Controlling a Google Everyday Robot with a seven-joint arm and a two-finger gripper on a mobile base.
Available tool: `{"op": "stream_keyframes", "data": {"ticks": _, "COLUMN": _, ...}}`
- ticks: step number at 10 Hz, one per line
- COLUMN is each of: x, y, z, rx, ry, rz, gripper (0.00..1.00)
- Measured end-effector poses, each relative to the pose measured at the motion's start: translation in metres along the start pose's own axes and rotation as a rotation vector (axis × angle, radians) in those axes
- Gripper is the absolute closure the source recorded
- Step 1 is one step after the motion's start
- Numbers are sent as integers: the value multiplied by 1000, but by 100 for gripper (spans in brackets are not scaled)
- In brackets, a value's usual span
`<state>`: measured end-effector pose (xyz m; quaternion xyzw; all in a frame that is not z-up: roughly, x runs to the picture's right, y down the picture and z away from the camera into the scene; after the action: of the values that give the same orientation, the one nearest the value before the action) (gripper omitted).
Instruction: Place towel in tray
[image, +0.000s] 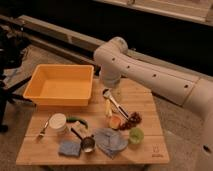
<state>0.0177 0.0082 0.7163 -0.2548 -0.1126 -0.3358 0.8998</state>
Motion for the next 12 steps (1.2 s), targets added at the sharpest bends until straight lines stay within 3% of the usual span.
{"op": "stream_keyframes", "data": {"ticks": 7, "x": 1, "y": 2, "z": 2, "rx": -10, "ry": 5, "rz": 8, "gripper": 20}}
{"op": "stream_keyframes", "data": {"ticks": 10, "x": -9, "y": 45, "z": 14, "rx": -102, "ry": -30, "rz": -2, "gripper": 20}}
{"op": "stream_keyframes", "data": {"ticks": 12, "x": -24, "y": 78, "z": 19, "rx": -139, "ry": -60, "rz": -9, "gripper": 20}}
